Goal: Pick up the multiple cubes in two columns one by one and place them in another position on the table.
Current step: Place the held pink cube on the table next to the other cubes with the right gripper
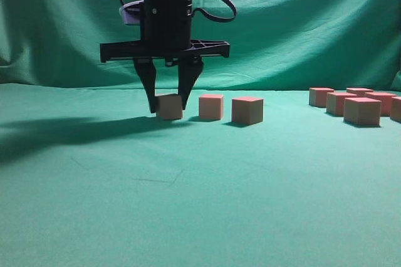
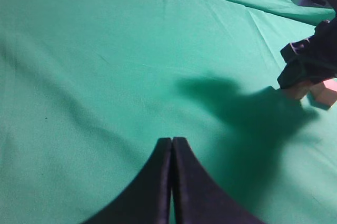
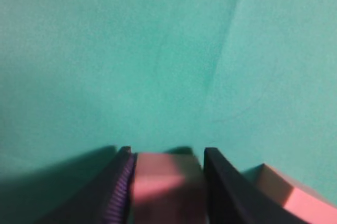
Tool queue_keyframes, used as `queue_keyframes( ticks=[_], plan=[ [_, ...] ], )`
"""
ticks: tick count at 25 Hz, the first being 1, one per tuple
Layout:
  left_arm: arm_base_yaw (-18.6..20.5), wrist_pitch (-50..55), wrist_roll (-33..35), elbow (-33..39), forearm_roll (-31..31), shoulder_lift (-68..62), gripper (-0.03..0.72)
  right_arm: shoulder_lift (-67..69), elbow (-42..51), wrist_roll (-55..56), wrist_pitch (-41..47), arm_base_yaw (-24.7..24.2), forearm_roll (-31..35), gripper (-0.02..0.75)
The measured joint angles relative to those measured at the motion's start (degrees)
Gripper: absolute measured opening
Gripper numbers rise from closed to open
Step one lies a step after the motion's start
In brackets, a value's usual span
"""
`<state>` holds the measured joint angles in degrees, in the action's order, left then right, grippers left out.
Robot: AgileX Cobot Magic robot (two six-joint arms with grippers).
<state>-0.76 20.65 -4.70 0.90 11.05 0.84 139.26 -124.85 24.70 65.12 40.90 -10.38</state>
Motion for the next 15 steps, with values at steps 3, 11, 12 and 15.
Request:
queue_keyframes(
  ticks=[3, 11, 12, 15],
  plan=[
    [0.00, 0.00, 0.00, 0.00, 0.00, 0.00, 0.000, 0.00, 0.00, 0.00, -0.08, 0.00, 0.09, 0.319],
    [0.00, 0.00, 0.00, 0.00, 0.00, 0.00, 0.000, 0.00, 0.00, -2.43, -0.72, 0.00, 0.09, 0.319],
    [0.00, 0.00, 0.00, 0.00, 0.00, 0.00, 0.000, 0.00, 0.00, -2.83, -0.98, 0.00, 0.09, 0.319],
    [0.00, 0.00, 0.00, 0.00, 0.00, 0.00, 0.000, 0.00, 0.00, -3.66, -1.78, 0.00, 0.09, 0.377]
  ],
)
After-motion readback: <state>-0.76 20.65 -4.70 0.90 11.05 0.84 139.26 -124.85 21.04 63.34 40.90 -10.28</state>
